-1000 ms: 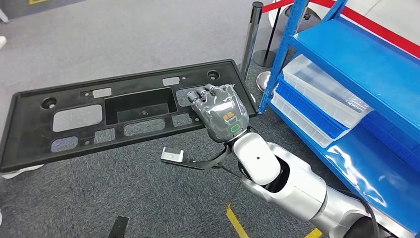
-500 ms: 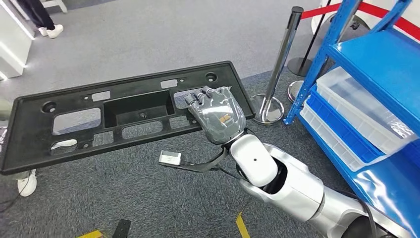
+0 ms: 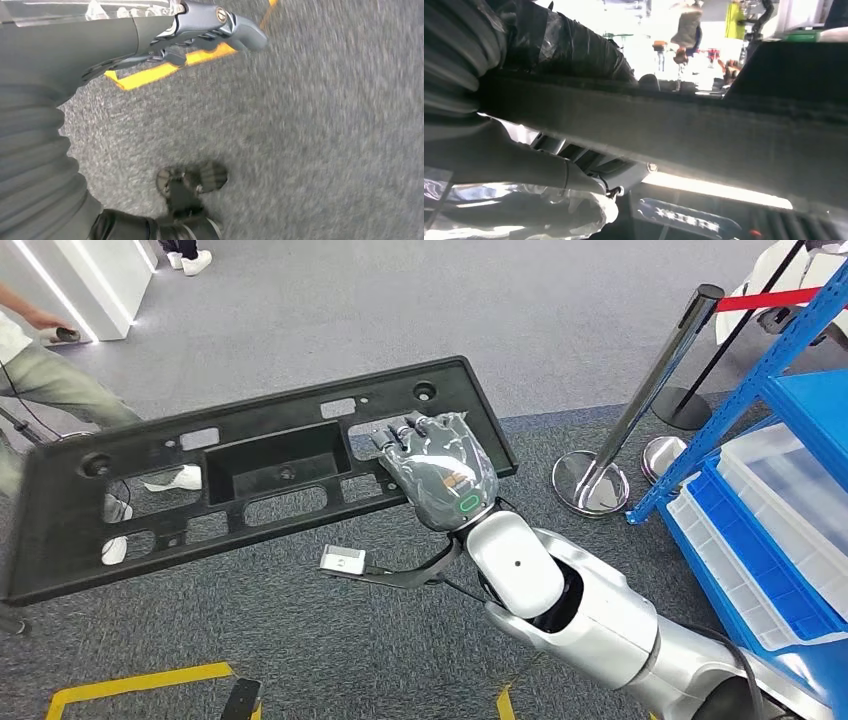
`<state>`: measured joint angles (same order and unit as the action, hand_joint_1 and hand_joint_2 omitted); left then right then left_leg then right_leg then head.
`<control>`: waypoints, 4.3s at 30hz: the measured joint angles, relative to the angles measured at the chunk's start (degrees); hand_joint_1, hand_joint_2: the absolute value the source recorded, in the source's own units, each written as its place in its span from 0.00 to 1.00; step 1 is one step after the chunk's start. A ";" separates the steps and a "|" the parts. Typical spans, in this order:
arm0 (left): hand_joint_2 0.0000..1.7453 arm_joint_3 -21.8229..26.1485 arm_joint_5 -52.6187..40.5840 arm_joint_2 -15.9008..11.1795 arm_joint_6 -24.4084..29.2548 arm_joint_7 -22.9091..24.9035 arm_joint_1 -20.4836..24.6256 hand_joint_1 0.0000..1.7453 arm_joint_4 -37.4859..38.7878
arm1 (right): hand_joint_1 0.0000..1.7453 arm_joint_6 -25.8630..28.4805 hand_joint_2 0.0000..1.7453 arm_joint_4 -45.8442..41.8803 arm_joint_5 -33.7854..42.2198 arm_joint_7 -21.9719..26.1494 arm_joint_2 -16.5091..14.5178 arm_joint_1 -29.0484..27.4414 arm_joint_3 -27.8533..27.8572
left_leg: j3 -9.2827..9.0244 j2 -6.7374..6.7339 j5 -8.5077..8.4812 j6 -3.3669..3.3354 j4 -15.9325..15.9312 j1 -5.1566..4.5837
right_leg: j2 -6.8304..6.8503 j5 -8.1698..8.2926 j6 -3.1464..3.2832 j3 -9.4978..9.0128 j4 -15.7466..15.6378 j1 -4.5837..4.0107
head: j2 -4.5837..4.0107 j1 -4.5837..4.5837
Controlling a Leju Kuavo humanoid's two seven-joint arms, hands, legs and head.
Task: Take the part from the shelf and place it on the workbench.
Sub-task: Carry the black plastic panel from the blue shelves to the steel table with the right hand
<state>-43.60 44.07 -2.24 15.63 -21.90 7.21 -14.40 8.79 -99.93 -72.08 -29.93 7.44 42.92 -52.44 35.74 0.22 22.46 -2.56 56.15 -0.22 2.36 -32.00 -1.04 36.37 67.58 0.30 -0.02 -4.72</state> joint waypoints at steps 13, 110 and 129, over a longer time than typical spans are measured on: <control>1.00 -0.03 -0.10 -0.16 -0.17 0.29 -0.04 0.00 -0.05 | 1.00 -0.21 1.00 -0.30 -0.30 0.09 -0.03 -0.20 -0.42 | 2.60 6.30 2.18 2.02 4.73 0.27 | -5.50 5.94 1.84 -1.53 -7.12 0.69 | 0.01 -0.20; 1.00 -0.48 -0.62 -0.02 -0.17 0.77 0.29 0.00 -0.13 | 1.00 0.10 1.00 -0.01 -0.73 0.64 -0.67 -0.02 -0.48 | 3.91 1.67 6.64 1.66 10.04 0.15 | -2.76 6.29 1.58 -2.62 -9.04 0.79 | 0.01 -0.14; 1.00 -0.62 -0.59 -0.05 -0.15 0.78 0.50 0.00 -0.13 | 1.00 0.10 1.00 -0.01 -0.73 0.64 -0.63 -0.16 -0.48 | 0.22 0.58 3.12 -0.41 2.91 0.37 | -2.09 -1.28 -0.77 5.20 7.84 0.63 | 0.01 0.36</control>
<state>-44.22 43.49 -2.29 15.47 -21.12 7.70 -14.53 8.88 -99.94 -72.81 -29.29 6.81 42.76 -52.92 35.96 0.80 25.58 -2.97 59.06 0.14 0.27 -33.28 -1.81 41.57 75.42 0.93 -0.02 -4.36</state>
